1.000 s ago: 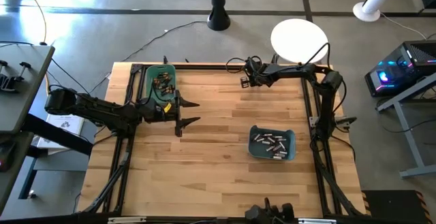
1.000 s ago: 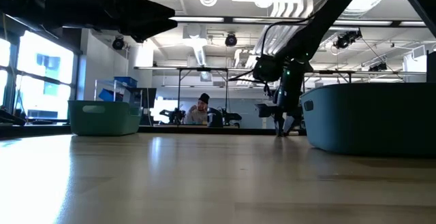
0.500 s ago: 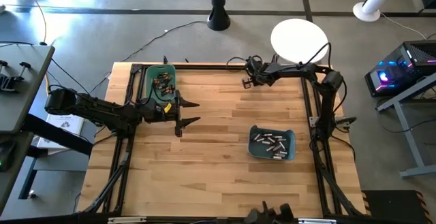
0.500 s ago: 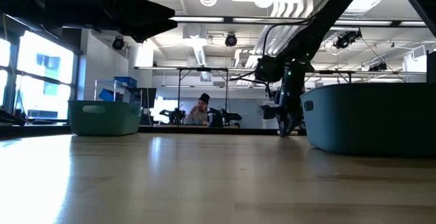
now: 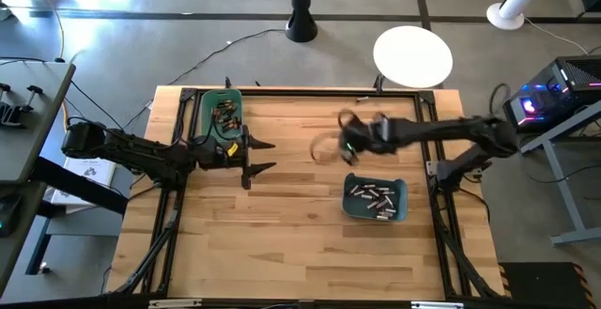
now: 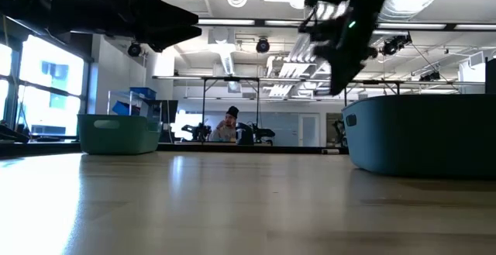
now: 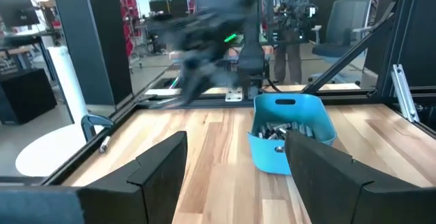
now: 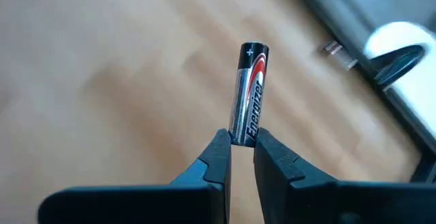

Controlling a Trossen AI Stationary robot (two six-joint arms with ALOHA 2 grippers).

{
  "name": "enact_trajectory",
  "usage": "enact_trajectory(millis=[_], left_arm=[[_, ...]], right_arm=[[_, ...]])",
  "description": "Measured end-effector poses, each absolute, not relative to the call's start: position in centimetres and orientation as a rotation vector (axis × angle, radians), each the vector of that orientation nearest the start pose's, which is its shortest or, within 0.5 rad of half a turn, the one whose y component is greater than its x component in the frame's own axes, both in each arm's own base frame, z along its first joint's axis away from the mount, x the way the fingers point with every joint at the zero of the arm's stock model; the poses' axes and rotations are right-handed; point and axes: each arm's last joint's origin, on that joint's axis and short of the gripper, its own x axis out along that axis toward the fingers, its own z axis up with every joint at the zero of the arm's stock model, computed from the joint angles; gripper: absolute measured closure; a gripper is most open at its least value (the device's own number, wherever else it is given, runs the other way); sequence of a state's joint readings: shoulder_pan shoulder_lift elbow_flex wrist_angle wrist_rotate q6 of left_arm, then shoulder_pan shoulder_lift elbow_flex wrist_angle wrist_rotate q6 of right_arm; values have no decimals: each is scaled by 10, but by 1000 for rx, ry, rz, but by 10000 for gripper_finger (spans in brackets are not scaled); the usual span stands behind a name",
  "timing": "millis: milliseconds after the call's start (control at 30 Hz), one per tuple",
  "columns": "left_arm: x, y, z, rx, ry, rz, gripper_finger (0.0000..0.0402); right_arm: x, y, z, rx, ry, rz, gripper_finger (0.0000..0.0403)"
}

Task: Sort batteries
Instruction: Put the silver battery into the blue bin

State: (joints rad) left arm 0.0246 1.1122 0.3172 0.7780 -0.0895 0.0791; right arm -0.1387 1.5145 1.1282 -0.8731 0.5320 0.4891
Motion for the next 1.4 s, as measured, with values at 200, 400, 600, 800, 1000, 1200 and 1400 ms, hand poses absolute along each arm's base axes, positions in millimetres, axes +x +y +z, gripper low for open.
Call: enact_trajectory(millis=[200, 400, 600, 800, 1000, 1200, 1400], left_arm=[[214, 8, 204, 57, 36, 113, 163], [214, 8, 205, 57, 29, 113, 163], [214, 8, 206, 85, 21, 113, 163], [214, 8, 207, 90, 9, 113, 163], [214, 8, 207, 90, 9, 114, 163], [214, 8, 207, 90, 8, 114, 163], [214, 8, 212, 88, -47, 117, 163]], right_arm=[[238, 33, 267, 301, 1243, -497, 372], [223, 70, 266, 380, 1347, -368, 373], [220, 63, 231, 407, 1430, -277, 373], [220, 44, 195, 536, 1432, -233, 371], [212, 33, 180, 692, 1482, -337, 333], [212, 28, 184, 788, 1518, -340, 259], [224, 27, 231, 881, 1547, -252, 232]])
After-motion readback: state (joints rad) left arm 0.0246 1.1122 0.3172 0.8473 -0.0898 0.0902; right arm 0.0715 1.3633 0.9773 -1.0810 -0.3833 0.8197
